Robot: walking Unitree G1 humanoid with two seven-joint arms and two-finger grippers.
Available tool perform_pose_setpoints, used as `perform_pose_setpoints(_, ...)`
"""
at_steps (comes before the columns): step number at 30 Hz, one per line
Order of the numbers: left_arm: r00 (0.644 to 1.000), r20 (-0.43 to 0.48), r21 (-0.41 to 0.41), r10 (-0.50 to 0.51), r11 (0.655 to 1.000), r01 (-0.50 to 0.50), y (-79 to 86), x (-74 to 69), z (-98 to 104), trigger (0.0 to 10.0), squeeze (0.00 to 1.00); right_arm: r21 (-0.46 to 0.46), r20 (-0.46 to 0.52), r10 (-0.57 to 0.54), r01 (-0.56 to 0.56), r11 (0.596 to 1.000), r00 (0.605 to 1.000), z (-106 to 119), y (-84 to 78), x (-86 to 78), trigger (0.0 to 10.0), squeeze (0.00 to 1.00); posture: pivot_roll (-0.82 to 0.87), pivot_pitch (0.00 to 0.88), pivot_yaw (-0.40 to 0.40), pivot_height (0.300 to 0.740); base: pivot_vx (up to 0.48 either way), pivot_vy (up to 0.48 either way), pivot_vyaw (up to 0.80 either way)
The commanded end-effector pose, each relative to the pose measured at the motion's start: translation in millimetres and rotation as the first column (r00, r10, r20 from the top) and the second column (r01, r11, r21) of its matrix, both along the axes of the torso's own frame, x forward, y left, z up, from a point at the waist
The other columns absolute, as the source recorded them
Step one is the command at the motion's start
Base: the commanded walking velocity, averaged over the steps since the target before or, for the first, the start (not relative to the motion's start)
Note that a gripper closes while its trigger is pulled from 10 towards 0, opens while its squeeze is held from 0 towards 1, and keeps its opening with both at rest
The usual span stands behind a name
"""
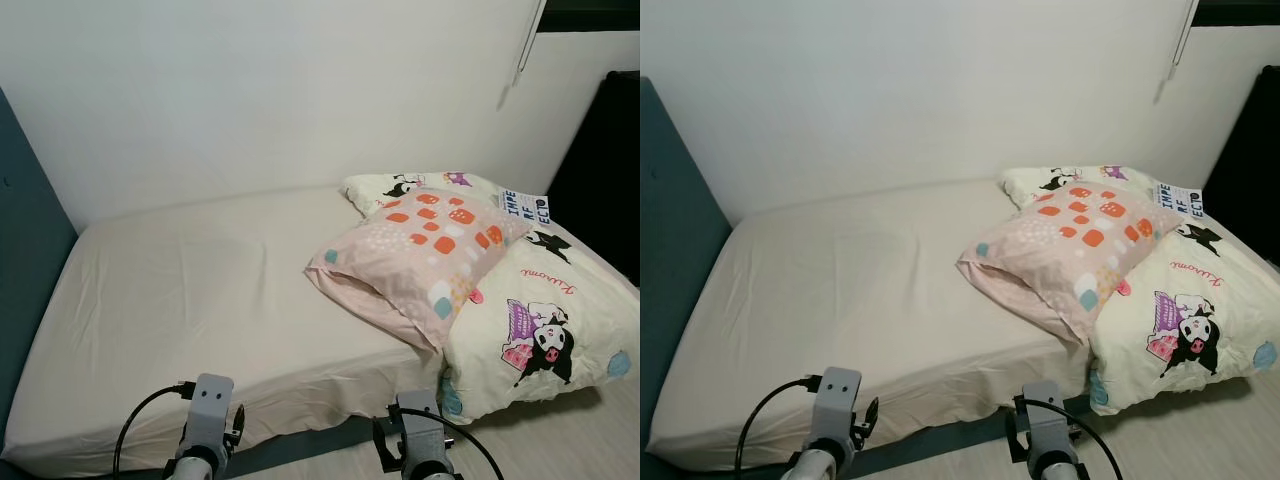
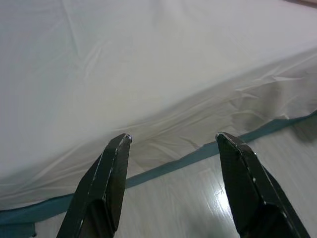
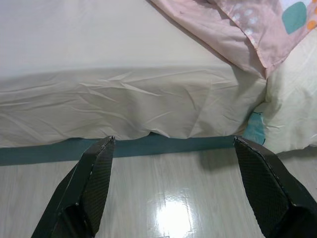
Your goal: Clean up the room
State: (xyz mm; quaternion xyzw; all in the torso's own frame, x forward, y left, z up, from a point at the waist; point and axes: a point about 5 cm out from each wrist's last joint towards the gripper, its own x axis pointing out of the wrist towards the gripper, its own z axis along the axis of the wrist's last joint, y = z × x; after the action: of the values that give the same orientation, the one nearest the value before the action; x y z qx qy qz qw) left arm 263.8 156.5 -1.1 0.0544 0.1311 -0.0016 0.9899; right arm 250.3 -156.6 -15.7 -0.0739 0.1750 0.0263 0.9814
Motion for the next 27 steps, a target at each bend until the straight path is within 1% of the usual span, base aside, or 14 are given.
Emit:
perform_pose_setpoints(1,1.000,-0.011,0.014,0.009,1.000,-0.008,4.6,-3.1,-2.1,10.0,0.00,0.011,-0.001,-0.012,0.012,1.000,1.000,0.2,0.7,-0.9,10.0,0.00,-0.04,0.123,-0.005,0.740,0.000,0.000,0.00)
perform_pose_setpoints(7,0.999,0.013,-0.005,0.031,1.000,-0.031,7.7,-4.1,0.5,10.0,0.00,0.019,0.008,-0.035,0.035,0.999,0.999,0.6,-0.8,-3.2,10.0,0.00,-0.04,0.128,0.001,0.740,0.000,0.000,0.00)
perform_pose_setpoints(15,1.000,0.013,-0.006,0.017,1.000,-0.017,3.5,-5.1,2.5,10.0,0.00,0.050,0.001,-0.036,0.036,0.998,0.999,0.7,0.4,-3.0,10.0,0.00,-0.04,0.128,-0.002,0.740,0.000,0.000,0.00)
perform_pose_setpoints(21,1.000,0.007,-0.006,0.020,1.000,-0.019,3.7,-9.4,1.8,10.0,0.00,0.073,-0.004,-0.025,0.026,0.997,1.000,1.2,3.1,-3.3,10.0,0.00,-0.04,0.128,0.005,0.740,0.000,0.000,0.00)
perform_pose_setpoints(22,1.000,-0.006,-0.002,0.014,1.000,-0.014,3.8,-12.8,-1.0,10.0,0.00,0.117,-0.029,-0.021,0.024,0.993,0.999,-1.2,5.4,-4.9,10.0,0.00,-0.04,0.126,0.014,0.740,0.000,0.000,0.00)
perform_pose_setpoints(23,1.000,-0.006,-0.002,0.014,1.000,-0.014,3.8,-12.8,-1.0,10.0,0.00,0.117,-0.029,-0.021,0.024,0.993,0.999,-1.2,5.4,-4.9,10.0,0.00,-0.04,0.126,0.014,0.740,0.000,0.000,0.00)
perform_pose_setpoints(24,1.000,-0.012,-0.001,0.011,1.000,-0.011,3.8,-14.6,-2.5,10.0,0.00,0.152,-0.039,-0.019,0.024,0.988,0.999,-2.4,6.9,-6.1,10.0,0.00,-0.03,0.126,0.014,0.740,0.000,0.000,0.00)
perform_pose_setpoints(27,1.000,-0.013,-0.002,0.015,1.000,-0.015,3.5,-15.5,-2.1,10.0,0.00,0.152,-0.047,-0.025,0.031,0.988,0.999,-3.3,5.0,-6.9,10.0,0.00,-0.03,0.122,0.003,0.740,0.000,0.000,0.00)
